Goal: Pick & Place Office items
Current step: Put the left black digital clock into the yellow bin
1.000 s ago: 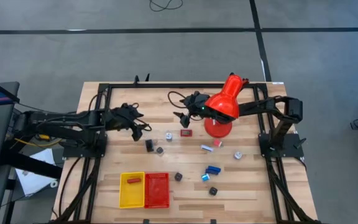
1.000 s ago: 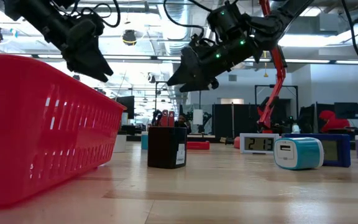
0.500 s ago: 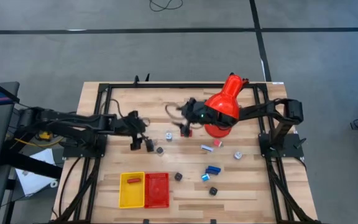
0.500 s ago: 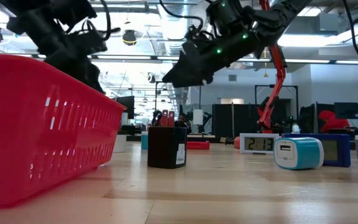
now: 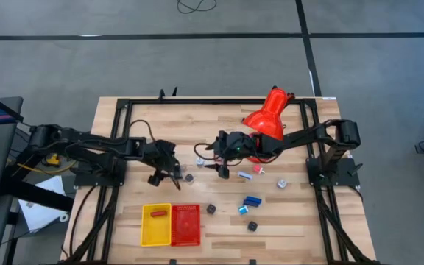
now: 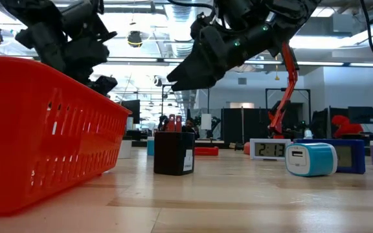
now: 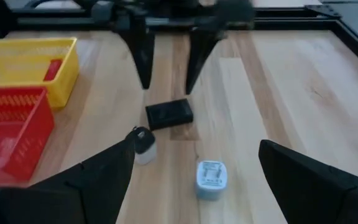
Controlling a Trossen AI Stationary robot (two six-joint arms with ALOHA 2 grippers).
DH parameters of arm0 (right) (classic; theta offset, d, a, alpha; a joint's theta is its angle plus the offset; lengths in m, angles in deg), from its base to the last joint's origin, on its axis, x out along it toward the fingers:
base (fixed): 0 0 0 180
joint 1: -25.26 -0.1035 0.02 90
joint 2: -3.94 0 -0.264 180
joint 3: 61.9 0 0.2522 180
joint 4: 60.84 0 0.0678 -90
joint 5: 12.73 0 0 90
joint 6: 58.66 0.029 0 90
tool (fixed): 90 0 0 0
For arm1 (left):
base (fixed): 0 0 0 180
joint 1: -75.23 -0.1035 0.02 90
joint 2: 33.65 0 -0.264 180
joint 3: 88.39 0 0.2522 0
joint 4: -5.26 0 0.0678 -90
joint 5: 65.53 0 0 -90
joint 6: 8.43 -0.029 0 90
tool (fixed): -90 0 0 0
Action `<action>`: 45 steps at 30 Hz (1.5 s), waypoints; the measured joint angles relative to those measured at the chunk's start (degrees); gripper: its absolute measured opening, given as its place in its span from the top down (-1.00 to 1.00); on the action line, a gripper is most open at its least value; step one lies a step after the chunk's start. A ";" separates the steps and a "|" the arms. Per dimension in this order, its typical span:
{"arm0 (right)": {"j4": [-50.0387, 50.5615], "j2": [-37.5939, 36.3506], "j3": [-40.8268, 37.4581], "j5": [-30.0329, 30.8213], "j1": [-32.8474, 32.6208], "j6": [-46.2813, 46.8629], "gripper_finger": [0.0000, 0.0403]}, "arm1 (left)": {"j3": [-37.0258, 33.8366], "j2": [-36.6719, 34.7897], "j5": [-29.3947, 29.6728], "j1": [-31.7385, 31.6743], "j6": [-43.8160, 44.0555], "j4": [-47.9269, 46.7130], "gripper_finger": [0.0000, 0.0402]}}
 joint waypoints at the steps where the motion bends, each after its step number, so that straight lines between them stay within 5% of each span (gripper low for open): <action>1: -0.19 0.00 0.01 0.02 0.16 0.73 -0.67 | 0.04 1.08 -0.48 -0.32 -1.50 1.10 -0.33; 13: 0.35 0.00 0.02 -1.88 1.12 4.71 -0.67 | 1.00 7.45 -4.03 -0.79 -6.87 7.23 -0.33; 26: 1.84 0.02 0.03 -5.86 0.90 2.26 -0.67 | 0.98 14.82 -5.91 -0.90 -9.58 3.99 -0.33; 45: 1.66 0.02 0.02 -5.88 -0.11 2.18 -0.67 | 0.97 11.79 -2.76 -1.16 -3.62 -4.91 -0.26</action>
